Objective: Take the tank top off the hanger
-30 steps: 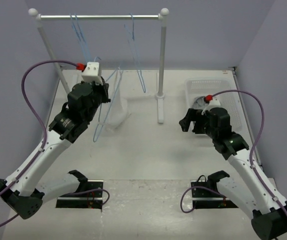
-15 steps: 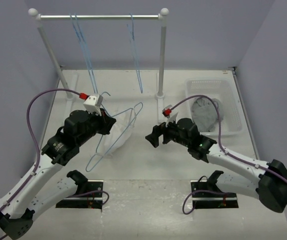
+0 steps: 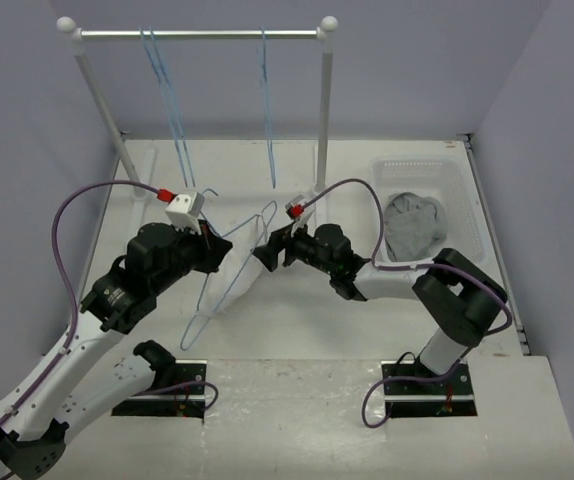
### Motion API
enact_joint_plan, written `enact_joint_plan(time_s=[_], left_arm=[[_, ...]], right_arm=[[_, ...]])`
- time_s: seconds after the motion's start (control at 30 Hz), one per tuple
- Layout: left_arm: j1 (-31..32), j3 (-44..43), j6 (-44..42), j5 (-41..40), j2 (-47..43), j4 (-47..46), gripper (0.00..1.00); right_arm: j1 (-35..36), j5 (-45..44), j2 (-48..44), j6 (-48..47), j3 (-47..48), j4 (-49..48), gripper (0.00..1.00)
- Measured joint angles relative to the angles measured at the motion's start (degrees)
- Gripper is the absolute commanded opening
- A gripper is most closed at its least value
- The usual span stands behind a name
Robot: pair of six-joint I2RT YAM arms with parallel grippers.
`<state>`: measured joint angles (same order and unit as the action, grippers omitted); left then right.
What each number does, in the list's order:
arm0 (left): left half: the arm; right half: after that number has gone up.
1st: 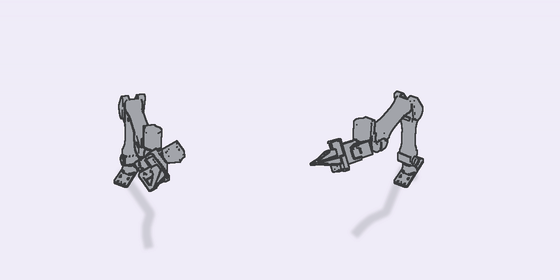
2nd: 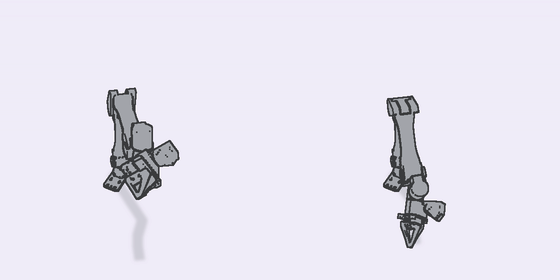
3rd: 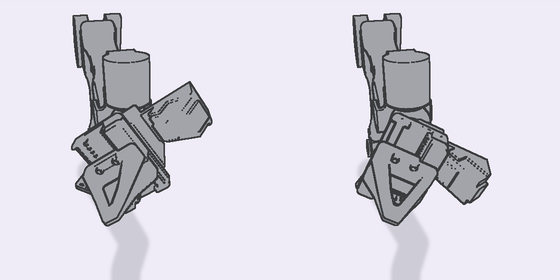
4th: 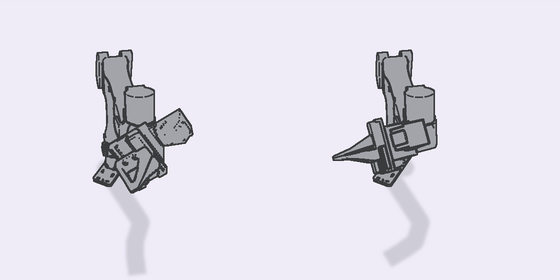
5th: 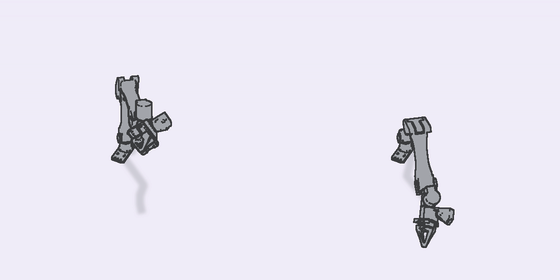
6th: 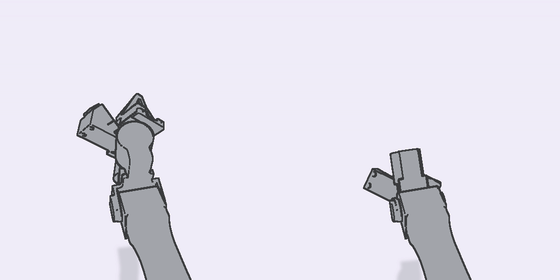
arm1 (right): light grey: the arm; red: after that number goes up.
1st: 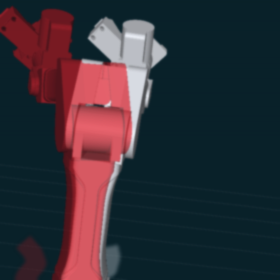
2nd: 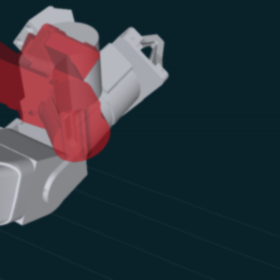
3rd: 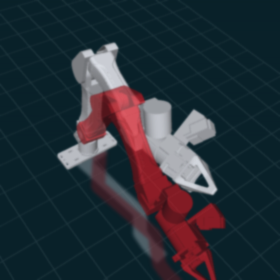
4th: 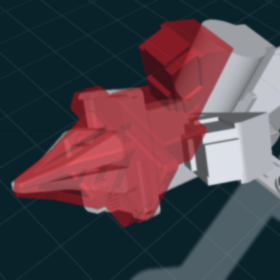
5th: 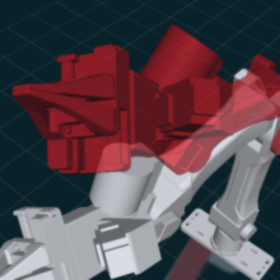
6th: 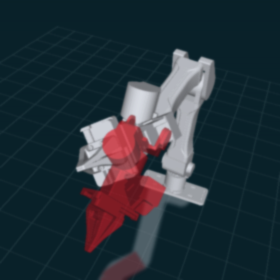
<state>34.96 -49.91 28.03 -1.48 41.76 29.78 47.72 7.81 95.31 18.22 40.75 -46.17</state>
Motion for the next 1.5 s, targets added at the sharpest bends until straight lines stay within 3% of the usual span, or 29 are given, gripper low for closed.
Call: enact_joint_plan(time_s=[0.03, 0.1, 0.13, 0.17, 0.2, 0.37, 0.57, 0.77, 0.93, 1.23, 1.5], left_arm=[[0.0, 0.0, 0.0, 0.0, 0.0, 0.0, 0.0], [0.0, 0.0, 0.0, -0.2, -0.1, 0.0, 0.0], [0.0, 0.0, 0.0, -0.2, -0.2, 0.0, 0.0], [0.0, -0.1, 0.0, -0.3, -0.2, 0.2, 0.0], [0.0, -0.2, 0.0, -0.4, -0.2, 0.6, 0.0], [0.0, -2.1, -0.2, -1.4, -0.2, 3.4, 0.0], [0.0, -3.7, -1.3, -2.5, 0.2, 6.0, 0.0], [0.0, -4.3, -2.8, -2.5, 2.2, 8.9, 0.0], [0.0, -4.3, -4.8, 1.1, 2.8, 9.1, 0.0], [0.0, -4.3, -6.8, 6.6, -0.8, 6.4, 0.0], [0.0, -4.1, -5.9, 1.1, -2.8, -1.3, 0.0]], right_arm=[[0.0, 0.9, 0.6, 0.0, 1.3, -0.9, 0.56], [0.0, 1.8, 2.0, 0.0, 3.6, -2.7, 0.3], [0.0, 2.1, 2.7, 0.1, 4.4, -3.2, 0.22], [0.0, 2.2, 3.0, 0.1, 4.8, -3.2, 0.03], [0.0, 2.3, 3.2, -0.1, 4.9, -3.2, 0.0], [0.0, 1.3, 3.1, -0.4, 4.9, -1.2, 0.0], [-0.8, -6.5, 0.5, 0.4, 4.0, 0.4, 0.0], [-8.0, -11.0, -6.5, 3.7, 2.5, 4.2, 0.0], [-13.7, -12.0, -8.1, 4.5, 6.8, 11.5, 0.0], [-15.6, -4.8, -0.3, 4.1, 18.6, 24.2, 0.0], [-14.1, 4.8, -4.6, 3.6, 4.6, 23.5, 0.0]])
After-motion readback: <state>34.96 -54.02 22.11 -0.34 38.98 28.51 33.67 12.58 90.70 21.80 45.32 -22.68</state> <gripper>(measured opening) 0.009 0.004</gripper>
